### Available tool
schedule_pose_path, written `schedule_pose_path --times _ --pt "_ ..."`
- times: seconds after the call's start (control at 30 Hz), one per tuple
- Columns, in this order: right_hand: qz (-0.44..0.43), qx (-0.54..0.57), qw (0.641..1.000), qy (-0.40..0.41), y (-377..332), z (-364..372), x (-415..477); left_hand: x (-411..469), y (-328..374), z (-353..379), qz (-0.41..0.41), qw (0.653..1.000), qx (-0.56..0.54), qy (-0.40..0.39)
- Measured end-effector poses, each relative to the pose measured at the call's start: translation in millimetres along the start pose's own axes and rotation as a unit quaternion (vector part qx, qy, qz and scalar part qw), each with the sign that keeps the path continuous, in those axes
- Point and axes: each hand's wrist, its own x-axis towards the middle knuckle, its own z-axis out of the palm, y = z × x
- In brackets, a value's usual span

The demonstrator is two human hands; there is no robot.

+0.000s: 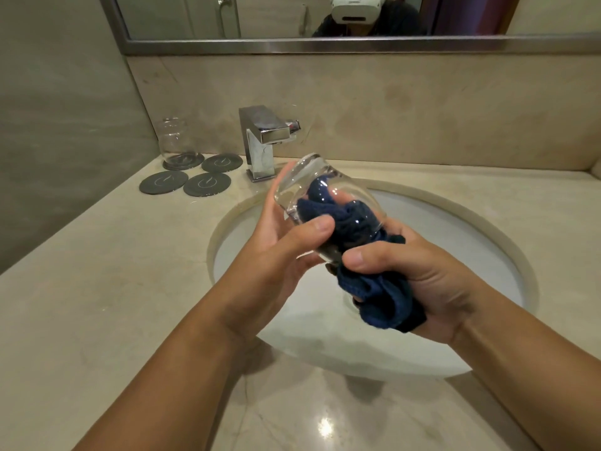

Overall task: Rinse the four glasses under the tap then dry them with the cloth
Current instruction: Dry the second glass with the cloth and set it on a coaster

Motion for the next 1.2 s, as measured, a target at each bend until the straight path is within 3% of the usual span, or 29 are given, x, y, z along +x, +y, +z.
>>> schedule_pose_path --times 0.27,0.57,0.73,0.83,0.97,1.1,1.2 --pt "0.028 -0.013 1.0 0.007 1.7 2.7 0.7 4.2 -1.5 -1.5 0.005 0.995 0.074 0.067" --pt "0.01 0.111 0.993 -0.029 8.8 -7.4 6.7 3.8 4.3 -0.3 0.018 0.996 0.033 0.075" --pt "0.007 0.116 0.993 -0.028 8.5 -11.9 6.7 4.3 3.6 -2.2 0.028 0.997 0.016 0.066" --pt "0.009 0.087 0.996 -0.02 6.6 -17.2 8.3 6.9 1.4 -7.2 0.027 0.994 0.023 0.099" --pt "0.013 -0.021 0.999 0.028 -1.9 -26.1 9.6 9.3 -1.9 -11.6 0.025 0.986 0.029 0.162" --pt "-0.028 -0.053 0.991 0.122 -14.3 -40.7 9.7 12.0 2.9 -19.9 0.021 0.969 0.006 0.246" --pt "-0.071 -0.132 0.971 0.188 -11.5 -40.3 11.4 12.1 1.5 -20.9 0.02 0.962 0.067 0.265"
